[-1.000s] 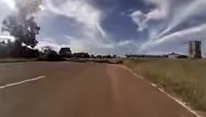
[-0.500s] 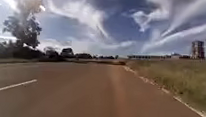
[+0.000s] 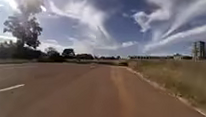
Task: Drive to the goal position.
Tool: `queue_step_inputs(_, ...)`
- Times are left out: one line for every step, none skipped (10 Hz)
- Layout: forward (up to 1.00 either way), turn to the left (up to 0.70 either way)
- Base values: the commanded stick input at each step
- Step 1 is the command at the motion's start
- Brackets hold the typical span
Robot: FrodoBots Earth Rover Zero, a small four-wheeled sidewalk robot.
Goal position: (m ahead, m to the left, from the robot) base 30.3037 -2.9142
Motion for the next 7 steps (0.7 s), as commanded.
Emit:
queue_step_inputs(1.0,0.0)
queue_step_inputs(1.0,0.0)
queue_step_inputs(1.0,0.0)
queue_step_inputs(1.0,0.0)
queue_step_inputs(1.0,0.0)
queue_step_inputs(1.0,0.0)
queue_step_inputs(1.0,0.0)
